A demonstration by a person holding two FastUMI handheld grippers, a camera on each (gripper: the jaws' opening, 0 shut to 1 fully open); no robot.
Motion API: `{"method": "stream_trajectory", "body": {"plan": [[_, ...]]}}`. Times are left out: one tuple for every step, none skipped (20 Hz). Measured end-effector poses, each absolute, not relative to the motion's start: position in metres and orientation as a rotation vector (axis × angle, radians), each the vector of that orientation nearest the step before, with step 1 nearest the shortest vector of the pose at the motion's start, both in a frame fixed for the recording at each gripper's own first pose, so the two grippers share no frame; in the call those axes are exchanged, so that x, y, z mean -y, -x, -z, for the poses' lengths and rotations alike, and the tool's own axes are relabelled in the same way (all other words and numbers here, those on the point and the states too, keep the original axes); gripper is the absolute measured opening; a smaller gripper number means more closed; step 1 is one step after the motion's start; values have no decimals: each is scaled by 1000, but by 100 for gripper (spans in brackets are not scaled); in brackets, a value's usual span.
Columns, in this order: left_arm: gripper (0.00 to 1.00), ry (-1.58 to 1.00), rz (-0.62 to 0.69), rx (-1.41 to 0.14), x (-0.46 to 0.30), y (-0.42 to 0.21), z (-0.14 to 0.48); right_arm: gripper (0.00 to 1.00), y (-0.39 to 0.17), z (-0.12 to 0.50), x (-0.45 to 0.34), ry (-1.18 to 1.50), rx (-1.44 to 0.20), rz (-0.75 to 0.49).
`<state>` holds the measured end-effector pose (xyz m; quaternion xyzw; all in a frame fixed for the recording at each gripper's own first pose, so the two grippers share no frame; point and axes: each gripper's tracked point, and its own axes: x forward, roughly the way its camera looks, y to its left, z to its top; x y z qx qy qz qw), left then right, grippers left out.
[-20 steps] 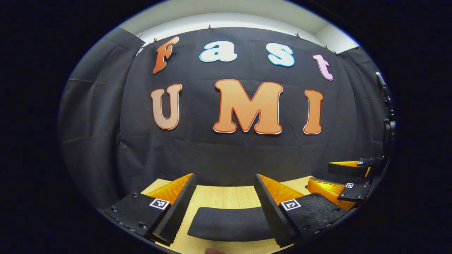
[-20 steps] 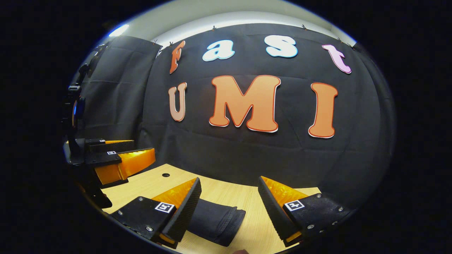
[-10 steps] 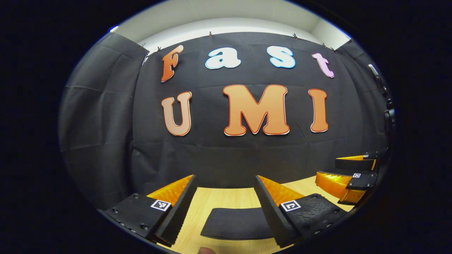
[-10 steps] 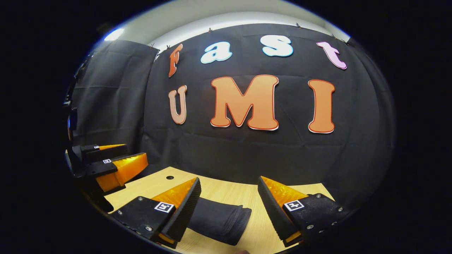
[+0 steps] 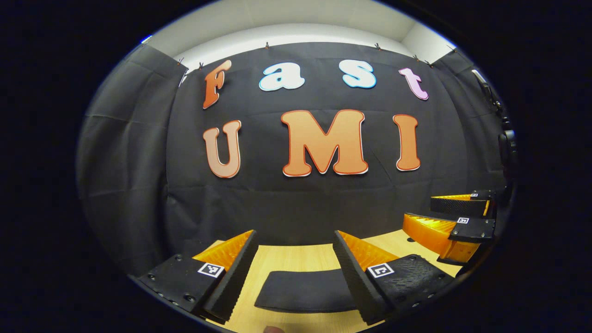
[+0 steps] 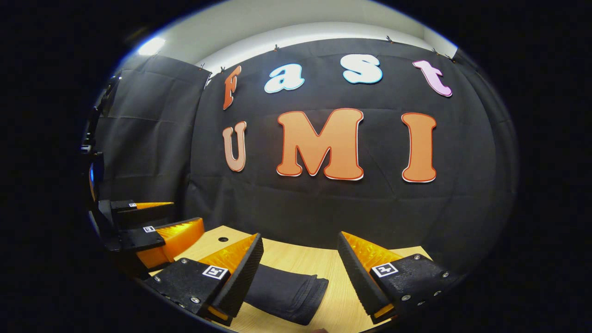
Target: Grasp the waist and the cuffs of the jeans and fold them to make the two legs overlap; first hold the waist and fold one-third of the jeans toward the cuffs, then hold the cuffs and fold the remaining one-third in the same direction to finish folding.
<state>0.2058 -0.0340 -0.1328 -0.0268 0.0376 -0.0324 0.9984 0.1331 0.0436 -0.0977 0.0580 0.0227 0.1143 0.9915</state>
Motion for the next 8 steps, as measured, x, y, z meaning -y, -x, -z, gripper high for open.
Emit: {"method": "stream_trajectory", "body": {"plan": [[96, 61, 78, -85, 40, -205, 135, 97, -132, 97, -46, -118, -41, -237], [96, 60, 86, -88, 44, -204, 135, 97, -131, 98, -48, -117, -42, -241], [96, 54, 83, -83, 44, -204, 133, 97, -130, 98, -50, -112, -40, -247], [96, 47, 75, -76, 41, -205, 131, 97, -131, 98, -51, -102, -38, -243], [96, 44, 67, -73, 39, -204, 131, 97, -130, 98, -50, -96, -36, -246], [96, 47, 64, -74, 38, -205, 131, 97, -131, 97, -50, -93, -34, -246], [96, 50, 58, -80, 37, -205, 134, 97, -131, 98, -48, -96, -36, -244], [96, 54, 49, -83, 34, -205, 135, 97, -131, 99, -49, -103, -41, -243]]}}
